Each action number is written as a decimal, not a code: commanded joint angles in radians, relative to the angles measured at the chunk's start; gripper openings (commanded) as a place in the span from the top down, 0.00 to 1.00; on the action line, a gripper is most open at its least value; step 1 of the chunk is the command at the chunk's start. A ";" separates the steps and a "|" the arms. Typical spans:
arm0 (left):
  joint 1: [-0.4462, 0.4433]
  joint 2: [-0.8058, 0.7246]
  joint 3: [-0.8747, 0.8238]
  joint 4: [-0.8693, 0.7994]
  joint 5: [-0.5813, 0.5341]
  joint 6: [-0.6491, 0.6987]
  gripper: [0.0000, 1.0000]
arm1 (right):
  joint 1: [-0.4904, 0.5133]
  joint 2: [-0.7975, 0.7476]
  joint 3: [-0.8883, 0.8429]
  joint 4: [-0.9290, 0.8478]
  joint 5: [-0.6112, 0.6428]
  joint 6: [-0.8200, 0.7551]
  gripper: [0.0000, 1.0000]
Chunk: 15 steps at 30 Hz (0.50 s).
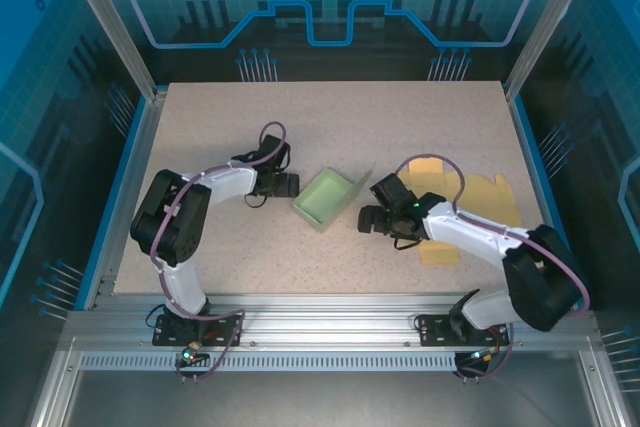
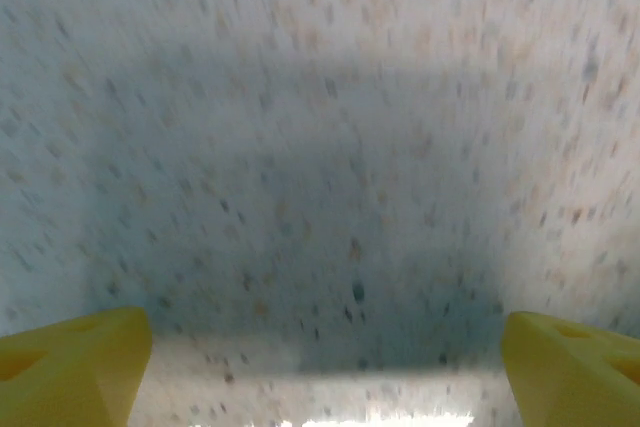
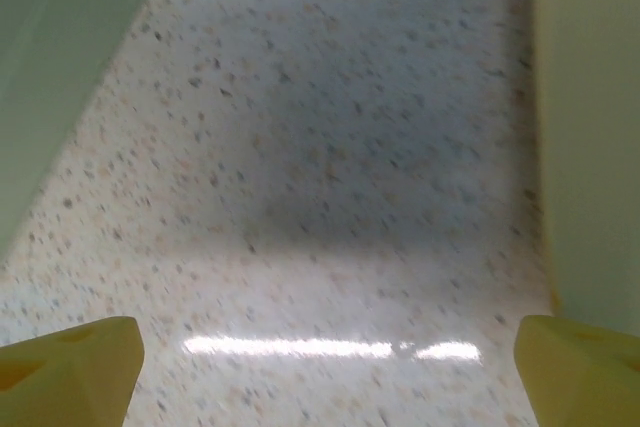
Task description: Fold the paper box
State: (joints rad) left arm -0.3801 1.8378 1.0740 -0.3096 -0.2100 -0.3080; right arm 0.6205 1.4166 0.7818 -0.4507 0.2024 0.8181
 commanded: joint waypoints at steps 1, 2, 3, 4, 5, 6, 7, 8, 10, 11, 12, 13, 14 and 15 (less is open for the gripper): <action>-0.023 -0.051 -0.060 0.002 0.042 -0.047 0.09 | -0.039 0.061 0.064 0.094 -0.031 -0.015 0.07; -0.028 -0.064 -0.076 0.011 0.054 -0.056 0.09 | -0.051 0.082 0.078 0.101 -0.038 -0.027 0.07; -0.035 -0.077 -0.091 0.016 0.064 -0.065 0.09 | -0.061 0.100 0.090 0.108 -0.043 -0.039 0.08; -0.047 -0.094 -0.106 0.022 0.072 -0.075 0.09 | -0.073 0.119 0.092 0.110 -0.048 -0.054 0.09; -0.060 -0.112 -0.121 0.028 0.078 -0.085 0.09 | -0.086 0.139 0.133 0.109 -0.051 -0.067 0.10; -0.072 -0.127 -0.131 0.031 0.080 -0.093 0.09 | -0.097 0.153 0.148 0.107 -0.054 -0.080 0.10; -0.091 -0.144 -0.143 0.037 0.083 -0.103 0.09 | -0.111 0.171 0.164 0.110 -0.059 -0.094 0.11; -0.108 -0.160 -0.154 0.045 0.087 -0.117 0.09 | -0.125 0.189 0.181 0.111 -0.070 -0.105 0.11; -0.146 -0.183 -0.175 0.064 0.097 -0.148 0.09 | -0.147 0.224 0.213 0.119 -0.100 -0.130 0.12; -0.169 -0.192 -0.187 0.080 0.106 -0.167 0.09 | -0.157 0.243 0.234 0.119 -0.115 -0.141 0.13; -0.189 -0.198 -0.197 0.093 0.110 -0.185 0.09 | -0.163 0.262 0.253 0.116 -0.126 -0.150 0.14; -0.212 -0.206 -0.208 0.111 0.115 -0.212 0.09 | -0.169 0.283 0.277 0.112 -0.138 -0.162 0.14; -0.235 -0.214 -0.222 0.134 0.119 -0.237 0.09 | -0.174 0.301 0.303 0.107 -0.144 -0.176 0.15; -0.254 -0.222 -0.234 0.156 0.119 -0.258 0.09 | -0.179 0.316 0.326 0.095 -0.143 -0.187 0.15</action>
State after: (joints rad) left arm -0.5900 1.6535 0.8726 -0.2211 -0.1303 -0.4717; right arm 0.4561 1.6978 1.0496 -0.3534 0.1024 0.6888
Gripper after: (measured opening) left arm 0.913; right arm 0.852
